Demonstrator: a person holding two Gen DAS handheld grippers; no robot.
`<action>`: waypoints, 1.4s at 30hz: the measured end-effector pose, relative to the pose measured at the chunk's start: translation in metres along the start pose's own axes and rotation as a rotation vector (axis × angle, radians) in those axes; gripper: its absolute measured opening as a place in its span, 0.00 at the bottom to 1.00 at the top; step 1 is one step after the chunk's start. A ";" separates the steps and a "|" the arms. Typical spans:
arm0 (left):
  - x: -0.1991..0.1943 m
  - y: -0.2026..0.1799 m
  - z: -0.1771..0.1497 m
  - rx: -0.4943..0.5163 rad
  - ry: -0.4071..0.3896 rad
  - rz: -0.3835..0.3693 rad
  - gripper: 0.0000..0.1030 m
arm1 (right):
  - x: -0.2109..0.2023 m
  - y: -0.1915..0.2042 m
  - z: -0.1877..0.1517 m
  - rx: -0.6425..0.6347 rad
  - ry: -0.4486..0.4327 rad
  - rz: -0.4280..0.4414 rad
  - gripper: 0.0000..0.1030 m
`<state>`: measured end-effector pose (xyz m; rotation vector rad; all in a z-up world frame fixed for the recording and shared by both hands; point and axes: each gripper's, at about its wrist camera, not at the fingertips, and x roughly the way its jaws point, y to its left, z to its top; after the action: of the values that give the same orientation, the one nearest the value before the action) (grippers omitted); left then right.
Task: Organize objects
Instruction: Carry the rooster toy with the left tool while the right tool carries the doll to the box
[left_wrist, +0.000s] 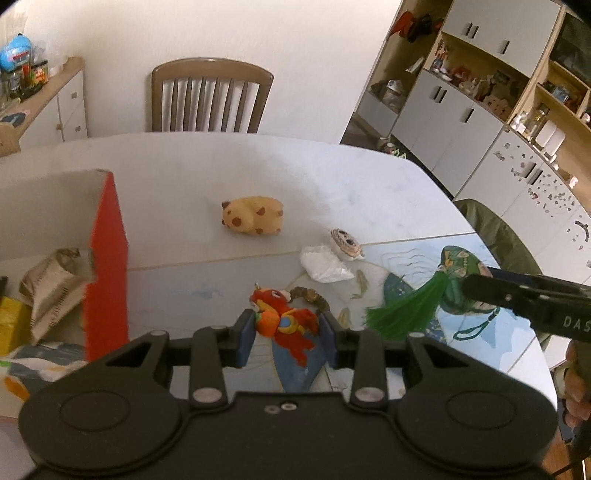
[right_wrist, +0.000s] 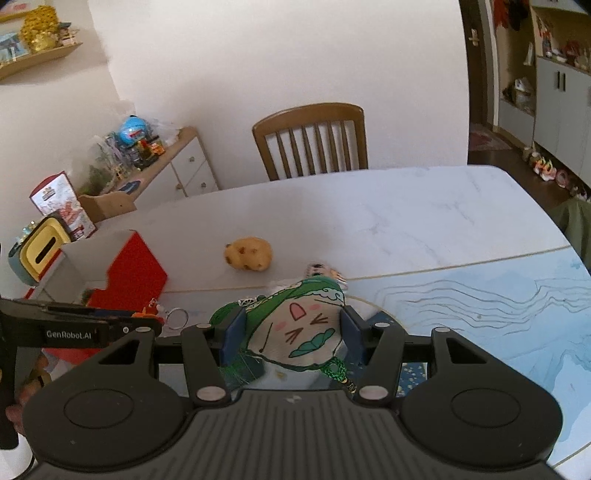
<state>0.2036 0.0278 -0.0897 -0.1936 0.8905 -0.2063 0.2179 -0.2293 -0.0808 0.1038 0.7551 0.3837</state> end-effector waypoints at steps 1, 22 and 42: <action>-0.005 0.001 0.001 0.005 -0.005 0.001 0.35 | -0.002 0.006 0.001 -0.006 -0.003 0.001 0.53; -0.086 0.076 0.021 0.030 -0.091 0.050 0.35 | -0.002 0.141 0.024 -0.156 -0.033 0.109 0.53; -0.099 0.187 0.034 -0.044 -0.073 0.195 0.35 | 0.062 0.246 0.041 -0.268 0.008 0.183 0.53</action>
<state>0.1878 0.2358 -0.0424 -0.1527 0.8356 0.0019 0.2133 0.0233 -0.0354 -0.0812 0.6974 0.6559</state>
